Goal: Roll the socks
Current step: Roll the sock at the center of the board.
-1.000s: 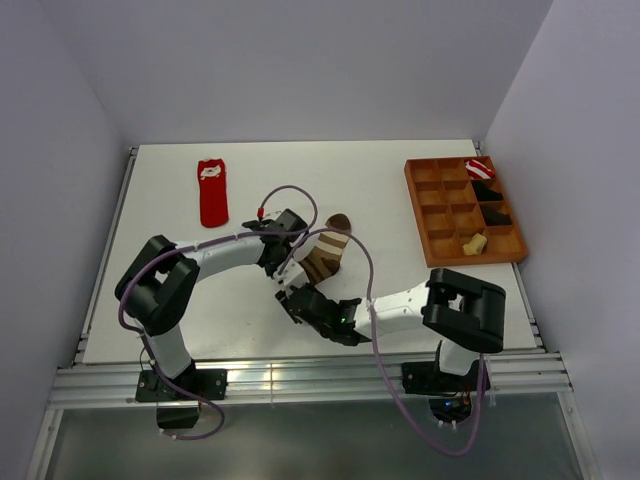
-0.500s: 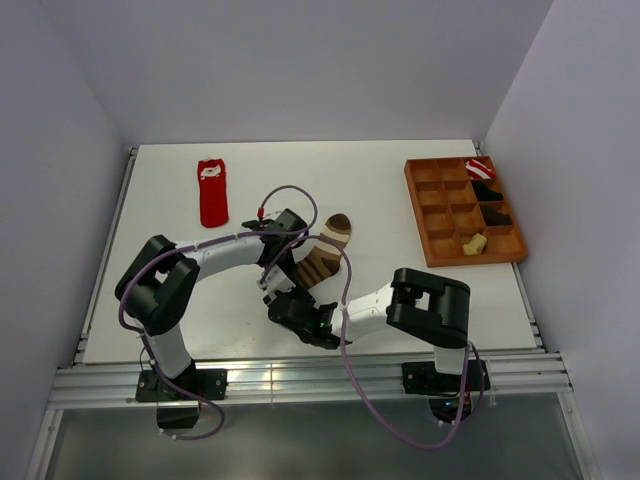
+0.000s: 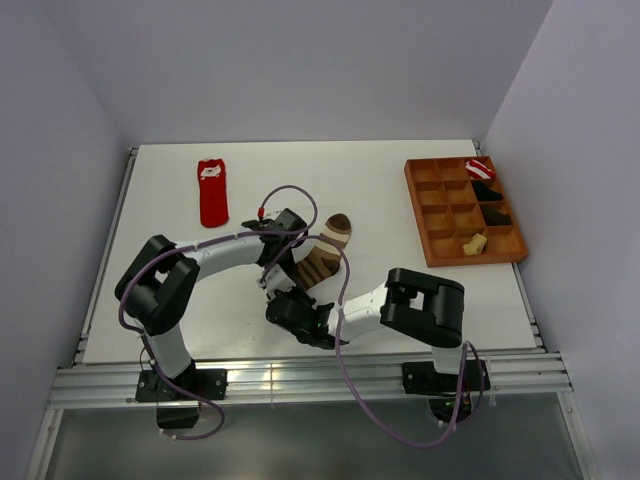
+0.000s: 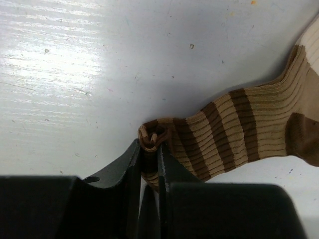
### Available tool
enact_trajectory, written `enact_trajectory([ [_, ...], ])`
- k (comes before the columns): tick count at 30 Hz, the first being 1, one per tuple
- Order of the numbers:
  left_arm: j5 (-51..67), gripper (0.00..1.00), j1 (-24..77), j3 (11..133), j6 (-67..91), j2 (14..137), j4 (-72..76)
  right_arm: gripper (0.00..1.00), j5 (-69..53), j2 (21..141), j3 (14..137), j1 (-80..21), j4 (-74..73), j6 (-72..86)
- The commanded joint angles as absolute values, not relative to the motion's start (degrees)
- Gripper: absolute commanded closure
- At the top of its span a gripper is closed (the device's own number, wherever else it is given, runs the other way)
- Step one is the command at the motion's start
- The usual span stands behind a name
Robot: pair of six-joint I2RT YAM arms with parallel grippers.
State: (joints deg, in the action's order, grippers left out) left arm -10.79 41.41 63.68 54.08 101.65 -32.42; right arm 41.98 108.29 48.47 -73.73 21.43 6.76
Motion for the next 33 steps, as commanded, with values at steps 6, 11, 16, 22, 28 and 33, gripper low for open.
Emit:
enact_trajectory([
  [6,-10.0,0.9,41.5,62.6,53.1,101.6,-34.8,1.0,39.4,110.7,48.4,-71.9,19.8,9.0],
  [11,-10.8,0.79,39.6,60.3,53.6,98.6,-33.1,1.0,30.3,106.4,46.4,-70.0,20.3,10.9],
  [16,-10.3,0.47,38.0,57.6,54.9,94.2,-29.4,1.0,22.0,101.9,45.3,-66.7,19.5,13.4],
  [22,-12.6,0.29,37.5,57.4,57.2,90.4,-27.4,1.0,12.1,99.3,43.8,-63.5,20.5,16.3],
  [28,-19.2,0.3,35.8,50.3,64.8,80.0,-25.6,1.0,-1.7,97.5,40.2,-57.1,24.6,22.3],
  [33,-16.8,0.26,35.5,41.7,66.0,69.8,-15.9,1.0,-12.8,98.3,38.3,-51.6,28.6,26.6],
])
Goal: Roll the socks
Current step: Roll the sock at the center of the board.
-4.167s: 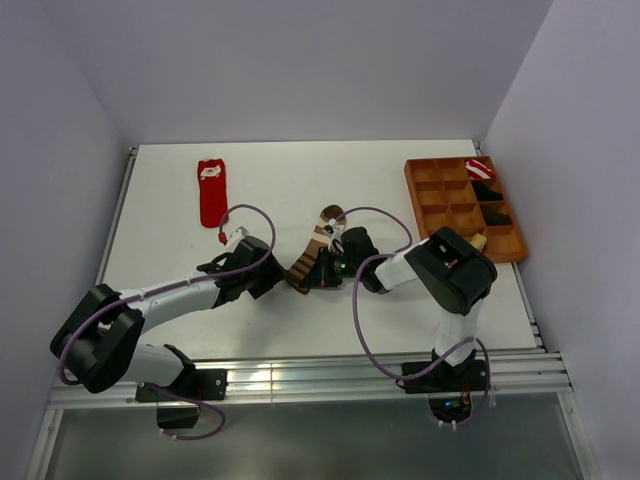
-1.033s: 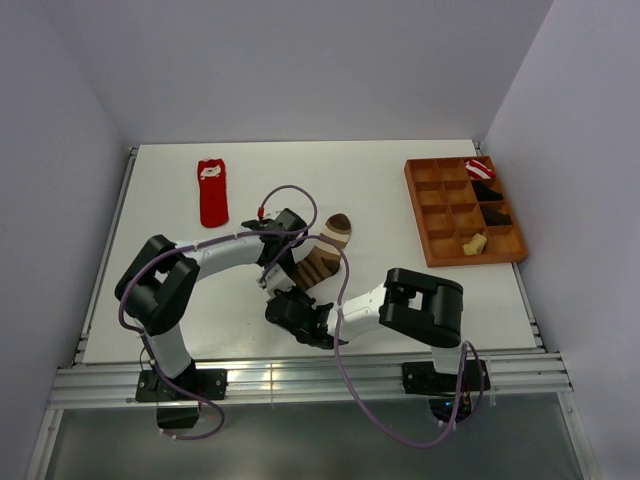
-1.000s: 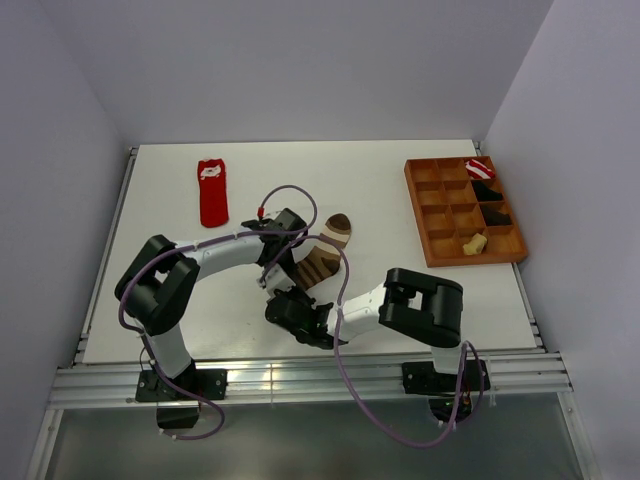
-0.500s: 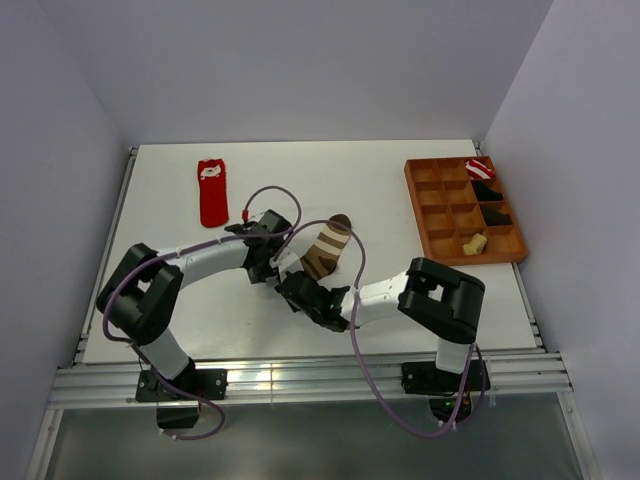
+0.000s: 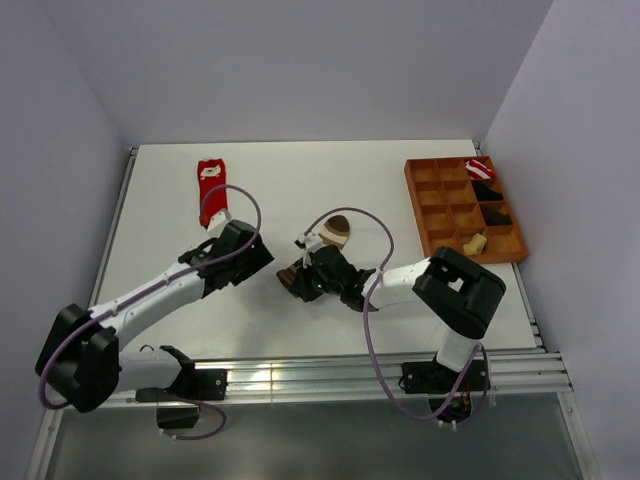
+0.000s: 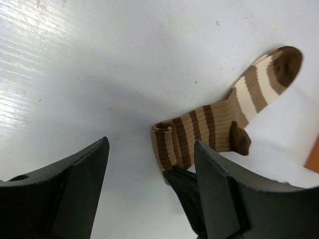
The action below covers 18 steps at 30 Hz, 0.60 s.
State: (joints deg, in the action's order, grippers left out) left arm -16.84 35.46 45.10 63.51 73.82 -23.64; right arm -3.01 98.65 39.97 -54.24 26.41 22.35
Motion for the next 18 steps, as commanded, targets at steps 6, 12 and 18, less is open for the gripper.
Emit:
enact_trajectory([
  [6,-12.2,0.25,36.6,33.1,66.5,67.3,-7.9,1.0,-28.0,101.9,37.4,-44.8,33.7,33.1],
  [12,-9.7,0.27,38.1,30.9,67.9,70.7,-2.5,1.0,-35.1,106.1,36.7,-40.5,38.1,38.1],
  [18,-9.8,0.28,38.5,32.1,67.9,74.6,-1.0,1.0,-39.7,111.0,36.3,-37.6,42.7,42.9],
])
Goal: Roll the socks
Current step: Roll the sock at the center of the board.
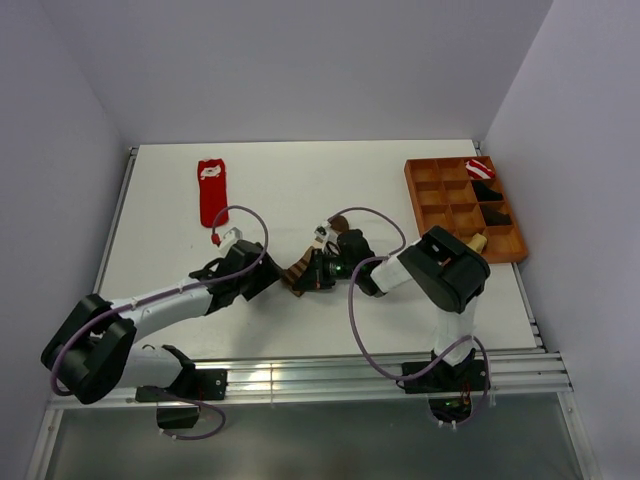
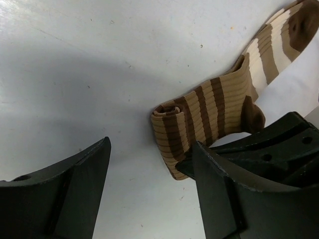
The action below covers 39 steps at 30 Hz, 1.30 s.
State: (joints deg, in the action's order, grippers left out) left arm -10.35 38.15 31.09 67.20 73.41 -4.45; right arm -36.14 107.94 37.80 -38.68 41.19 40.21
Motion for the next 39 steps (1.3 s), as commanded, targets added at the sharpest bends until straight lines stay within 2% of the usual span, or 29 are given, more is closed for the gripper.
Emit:
enact_trajectory([
  [1,-10.0,0.29,38.6,32.3,68.0,75.6,-0.9,1.0,-40.5,111.6,36.1,-36.8,43.6,44.1],
  [18,-8.4,0.34,38.7,35.9,68.2,83.2,0.9,1.0,-44.1,118.4,35.0,-31.5,47.5,48.9],
  [27,-6.5,0.41,39.0,36.3,69.1,88.2,1.0,1.0,-44.3,119.5,35.3,-30.9,47.8,49.1],
  [33,-7.4,0.55,39.7,37.4,69.4,89.9,-1.9,1.0,-44.4,119.6,35.1,-30.4,48.5,49.5],
  [36,-7.3,0.72,39.9,37.7,68.9,90.2,-2.3,1.0,-44.1,119.4,35.2,-30.4,47.7,48.6],
  [37,-7.4,0.83,39.9,37.9,68.3,90.2,-3.2,1.0,-44.0,119.3,35.2,-30.4,47.6,48.3],
  [39,-8.3,0.93,39.9,39.3,67.7,90.0,-4.8,1.0,-43.3,118.5,35.1,-30.3,47.0,47.0],
])
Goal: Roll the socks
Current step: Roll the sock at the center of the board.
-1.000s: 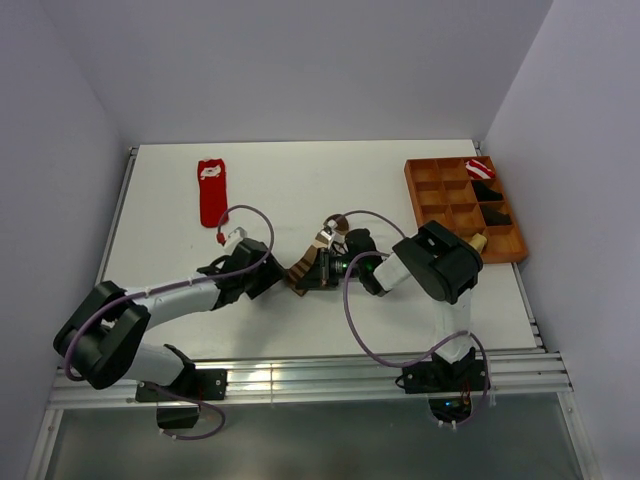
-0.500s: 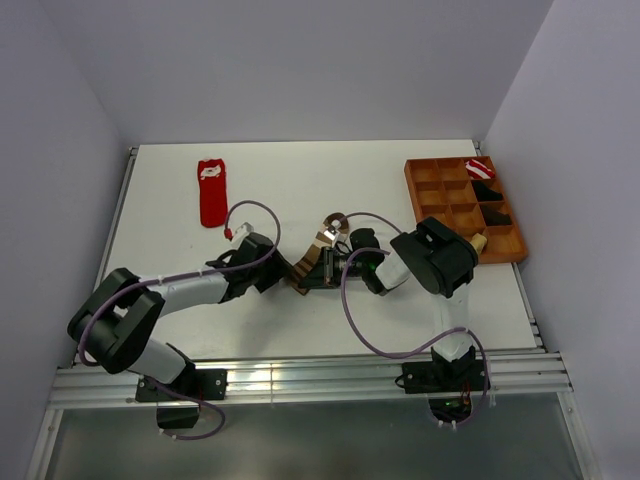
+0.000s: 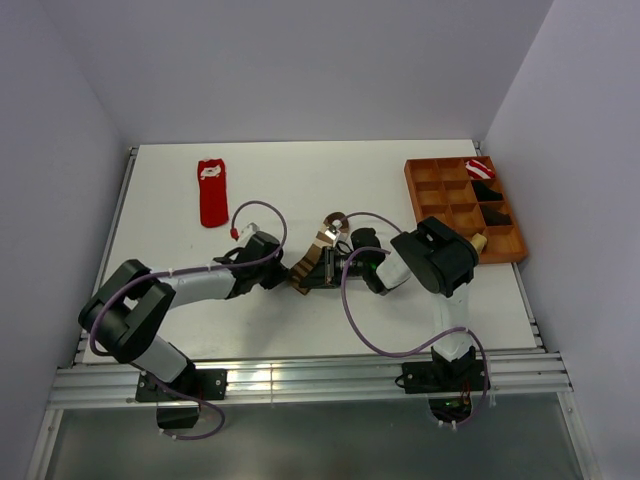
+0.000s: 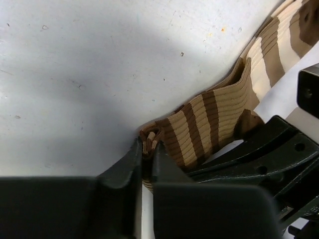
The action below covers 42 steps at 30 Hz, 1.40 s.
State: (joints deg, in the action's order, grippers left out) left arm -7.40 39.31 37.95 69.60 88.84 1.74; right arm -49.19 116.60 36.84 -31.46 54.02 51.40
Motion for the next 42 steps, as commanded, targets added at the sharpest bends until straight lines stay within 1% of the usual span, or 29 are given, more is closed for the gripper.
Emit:
enact_trajectory([
  [1,-8.7,0.99,39.8,40.1,66.5,90.0,-6.2,1.0,-43.1,117.6,35.0,-30.4,46.8,46.6],
  [3,-9.6,1.0,39.8,42.9,65.4,90.2,-10.7,0.96,-42.3,116.6,34.5,-30.5,46.9,45.7],
  [4,-10.4,1.0,39.9,43.8,64.2,90.3,-12.3,0.9,-41.9,115.6,34.3,-30.5,46.8,45.4],
  [6,-11.2,1.0,39.9,47.2,62.8,90.7,-17.2,0.81,-40.8,114.3,34.1,-30.8,46.0,43.8],
  [7,-11.9,1.0,39.9,48.2,61.4,91.3,-18.7,0.72,-40.4,112.8,34.1,-31.0,45.4,43.2],
  [10,-12.8,1.0,39.9,52.2,59.0,92.9,-24.2,0.64,-37.8,109.7,33.8,-32.2,43.6,40.2],
  [15,-12.3,1.0,39.8,57.2,55.4,96.3,-29.3,0.61,-33.3,103.5,32.0,-34.4,42.1,35.4],
  [17,-11.3,1.0,39.8,59.0,53.9,98.4,-30.3,0.59,-28.0,99.3,31.1,-35.8,39.4,32.2],
  [18,-11.2,1.0,39.8,59.4,52.9,99.7,-31.4,0.58,-25.0,97.8,31.2,-36.7,37.5,30.8],
  [19,-11.2,1.0,39.8,60.0,52.6,100.5,-32.1,0.57,-18.7,94.8,31.8,-37.9,35.4,29.4],
  [21,-10.7,1.0,39.7,61.3,51.5,102.0,-32.8,0.56,-11.3,92.3,32.5,-42.7,30.2,25.0],
  [22,-10.5,1.0,39.8,62.0,51.2,102.4,-33.3,0.56,-4.6,90.5,33.2,-44.5,29.0,22.8],
  [25,-9.9,1.0,39.6,62.8,50.2,103.4,-34.4,0.56,4.2,89.3,34.9,-51.7,25.8,18.8],
  [27,-9.6,1.0,39.5,63.7,49.3,104.1,-34.8,0.55,10.9,89.8,36.6,-56.2,24.2,17.0],
  [30,-9.2,1.0,39.1,64.9,48.5,105.2,-35.9,0.55,18.1,91.5,38.8,-60.0,22.0,14.0],
  [36,-8.2,1.0,38.8,66.0,46.9,106.0,-36.4,0.52,29.4,97.1,44.3,-67.5,20.3,9.1],
  [42,-7.6,1.0,38.4,66.5,45.8,106.5,-37.0,0.51,34.2,101.8,47.7,-70.0,19.3,6.0],
])
